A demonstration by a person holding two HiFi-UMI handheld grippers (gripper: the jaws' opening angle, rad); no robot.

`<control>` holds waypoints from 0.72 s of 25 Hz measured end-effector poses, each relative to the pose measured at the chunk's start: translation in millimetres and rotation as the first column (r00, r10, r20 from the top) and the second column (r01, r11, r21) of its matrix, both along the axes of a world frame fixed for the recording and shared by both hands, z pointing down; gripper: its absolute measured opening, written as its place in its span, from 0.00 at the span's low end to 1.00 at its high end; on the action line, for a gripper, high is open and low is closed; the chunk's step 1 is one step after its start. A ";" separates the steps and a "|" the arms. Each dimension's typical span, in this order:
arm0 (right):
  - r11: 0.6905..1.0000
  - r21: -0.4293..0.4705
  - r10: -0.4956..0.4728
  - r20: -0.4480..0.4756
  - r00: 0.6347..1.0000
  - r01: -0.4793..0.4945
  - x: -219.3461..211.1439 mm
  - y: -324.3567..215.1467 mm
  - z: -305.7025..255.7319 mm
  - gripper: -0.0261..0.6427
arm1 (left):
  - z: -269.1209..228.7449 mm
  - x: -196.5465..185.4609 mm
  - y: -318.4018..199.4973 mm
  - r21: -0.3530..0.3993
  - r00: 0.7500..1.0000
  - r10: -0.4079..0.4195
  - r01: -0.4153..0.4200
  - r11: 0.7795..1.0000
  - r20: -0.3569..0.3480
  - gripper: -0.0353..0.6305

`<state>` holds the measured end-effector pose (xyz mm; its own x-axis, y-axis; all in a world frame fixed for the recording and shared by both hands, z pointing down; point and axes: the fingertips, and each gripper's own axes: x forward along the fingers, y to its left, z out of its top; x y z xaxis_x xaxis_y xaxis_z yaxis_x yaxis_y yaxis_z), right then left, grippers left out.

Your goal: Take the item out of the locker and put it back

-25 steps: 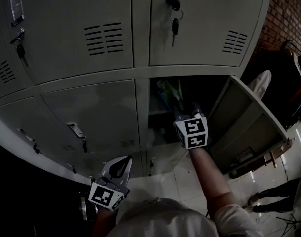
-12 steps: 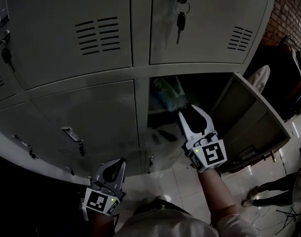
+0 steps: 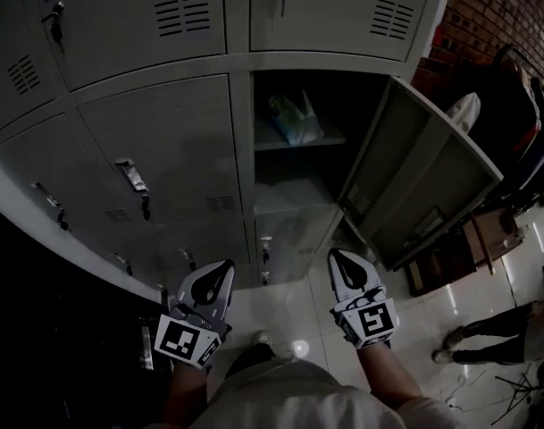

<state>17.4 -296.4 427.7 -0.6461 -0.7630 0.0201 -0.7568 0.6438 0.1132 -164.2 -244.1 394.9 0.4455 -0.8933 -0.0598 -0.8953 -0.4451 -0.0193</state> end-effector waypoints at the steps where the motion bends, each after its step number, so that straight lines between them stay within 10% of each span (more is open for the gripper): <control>1: 1.000 -0.006 -0.007 0.006 1.000 0.007 7.5 13.7 2.9 0.04 | 1.5 7.8 14.0 -0.003 1.000 -0.006 0.006 1.000 -0.008 0.05; 18: 0.990 -0.004 -0.142 0.061 0.988 0.143 76.7 216.6 -20.2 0.04 | -3.1 110.2 213.1 -0.027 0.996 -0.087 0.087 0.996 0.003 0.05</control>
